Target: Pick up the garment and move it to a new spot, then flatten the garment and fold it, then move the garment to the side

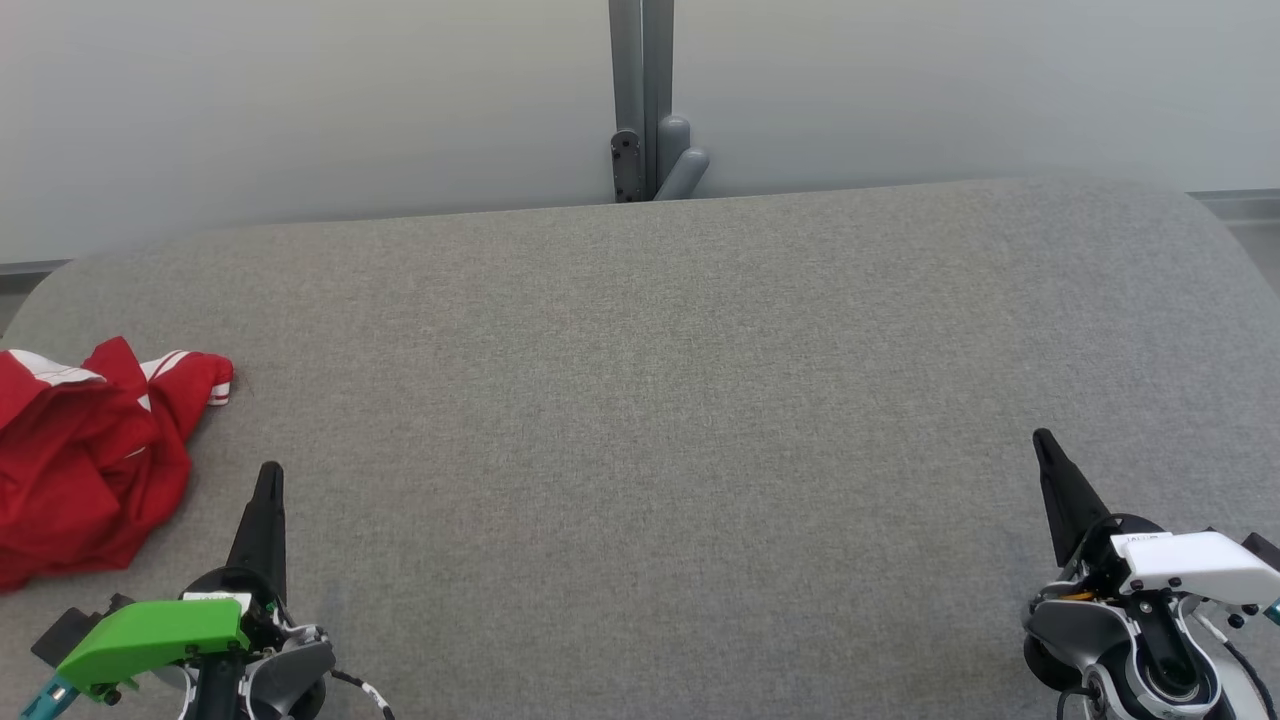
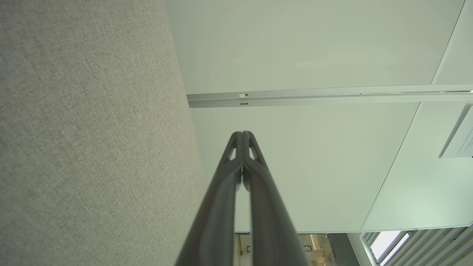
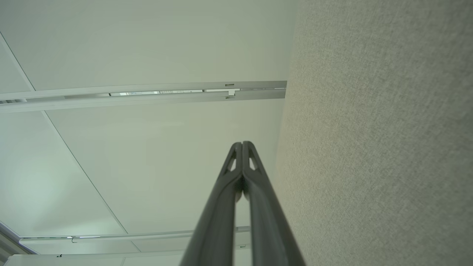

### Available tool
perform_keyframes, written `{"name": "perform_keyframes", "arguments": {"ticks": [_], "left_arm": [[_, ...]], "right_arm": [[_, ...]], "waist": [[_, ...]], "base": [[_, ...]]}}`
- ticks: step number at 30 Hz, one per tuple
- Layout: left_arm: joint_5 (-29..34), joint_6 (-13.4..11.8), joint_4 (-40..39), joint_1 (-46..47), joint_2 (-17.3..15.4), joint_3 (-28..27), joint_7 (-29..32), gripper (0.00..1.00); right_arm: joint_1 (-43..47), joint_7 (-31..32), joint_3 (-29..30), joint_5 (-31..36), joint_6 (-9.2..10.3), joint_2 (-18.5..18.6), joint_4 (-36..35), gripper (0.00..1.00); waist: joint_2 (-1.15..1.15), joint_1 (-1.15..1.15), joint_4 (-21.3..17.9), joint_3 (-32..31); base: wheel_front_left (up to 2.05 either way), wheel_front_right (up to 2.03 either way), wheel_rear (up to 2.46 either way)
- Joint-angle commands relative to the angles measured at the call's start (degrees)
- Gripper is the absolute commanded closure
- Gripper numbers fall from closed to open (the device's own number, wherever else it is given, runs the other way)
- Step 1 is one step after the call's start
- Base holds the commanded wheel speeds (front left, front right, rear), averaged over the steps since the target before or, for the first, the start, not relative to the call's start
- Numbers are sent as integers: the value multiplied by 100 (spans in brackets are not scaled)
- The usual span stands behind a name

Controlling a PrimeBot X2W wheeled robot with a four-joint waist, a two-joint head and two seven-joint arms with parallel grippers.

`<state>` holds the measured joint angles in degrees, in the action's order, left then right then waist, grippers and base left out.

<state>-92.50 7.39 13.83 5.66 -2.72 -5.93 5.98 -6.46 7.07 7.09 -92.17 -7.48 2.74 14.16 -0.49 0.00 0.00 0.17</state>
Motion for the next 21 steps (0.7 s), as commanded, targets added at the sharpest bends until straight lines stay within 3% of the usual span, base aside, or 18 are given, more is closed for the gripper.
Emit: {"name": "perform_keyframes", "arguments": {"ticks": [1,21], "left_arm": [[-1,26,-3,86,-31,-22,11,100],[0,26,-3,86,-31,-22,11,100]], "right_arm": [[39,27,15,-35,-2,26,-24,100],[39,26,15,-35,-2,26,-24,100]], "waist": [[49,0,0,0],[49,0,0,0]], "base": [[0,0,0],[0,0,0]]}}
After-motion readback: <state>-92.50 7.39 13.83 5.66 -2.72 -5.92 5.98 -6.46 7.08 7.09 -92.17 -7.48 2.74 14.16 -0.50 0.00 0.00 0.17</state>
